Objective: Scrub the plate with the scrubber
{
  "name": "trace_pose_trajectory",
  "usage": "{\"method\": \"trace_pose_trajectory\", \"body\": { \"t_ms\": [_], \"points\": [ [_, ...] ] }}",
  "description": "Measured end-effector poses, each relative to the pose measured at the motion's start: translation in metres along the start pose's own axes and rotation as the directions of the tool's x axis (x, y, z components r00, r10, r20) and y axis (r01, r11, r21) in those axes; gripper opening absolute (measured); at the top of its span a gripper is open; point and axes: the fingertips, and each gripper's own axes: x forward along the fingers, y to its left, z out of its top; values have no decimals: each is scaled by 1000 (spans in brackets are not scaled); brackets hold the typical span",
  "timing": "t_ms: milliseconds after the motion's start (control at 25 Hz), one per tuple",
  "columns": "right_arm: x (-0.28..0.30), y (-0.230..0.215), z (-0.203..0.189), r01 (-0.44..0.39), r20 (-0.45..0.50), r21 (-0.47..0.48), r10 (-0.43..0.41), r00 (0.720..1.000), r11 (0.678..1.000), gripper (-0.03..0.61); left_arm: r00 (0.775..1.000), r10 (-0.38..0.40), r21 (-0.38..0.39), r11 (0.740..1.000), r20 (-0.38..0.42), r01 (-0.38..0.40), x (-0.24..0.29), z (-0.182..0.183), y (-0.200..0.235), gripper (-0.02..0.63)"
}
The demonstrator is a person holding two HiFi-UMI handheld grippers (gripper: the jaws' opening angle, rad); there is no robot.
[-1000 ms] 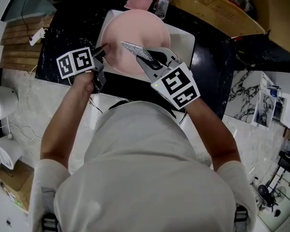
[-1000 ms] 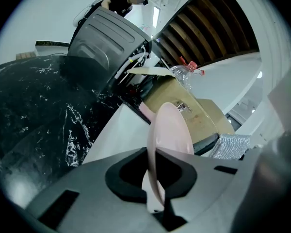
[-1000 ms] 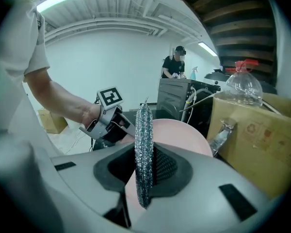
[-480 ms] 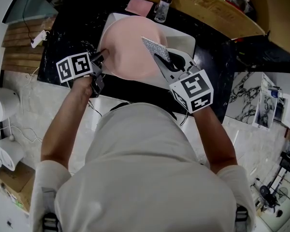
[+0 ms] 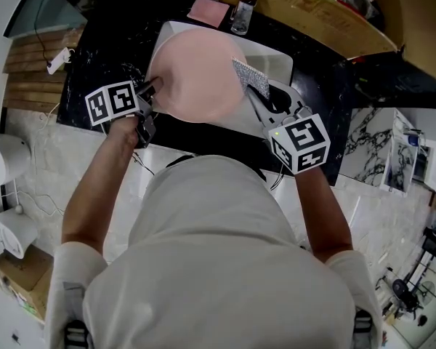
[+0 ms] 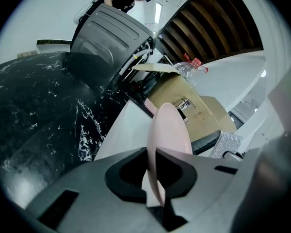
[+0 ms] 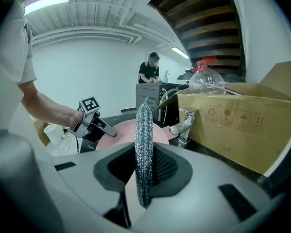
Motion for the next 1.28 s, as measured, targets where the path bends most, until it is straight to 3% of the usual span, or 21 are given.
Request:
{"method": "trace_pose_trajectory", "body": {
  "t_ms": [760,1280],
  "points": [
    [-30,-23,-27,90,-6,81,-89,996,993,77,994,52,11,999,-98,-51,53,-11,9,28],
    [-44,-32,-41,122,-35,112,-118,992,986,77,978,111,34,994,-179,-106,98,-22,18,29]
  ]
}}
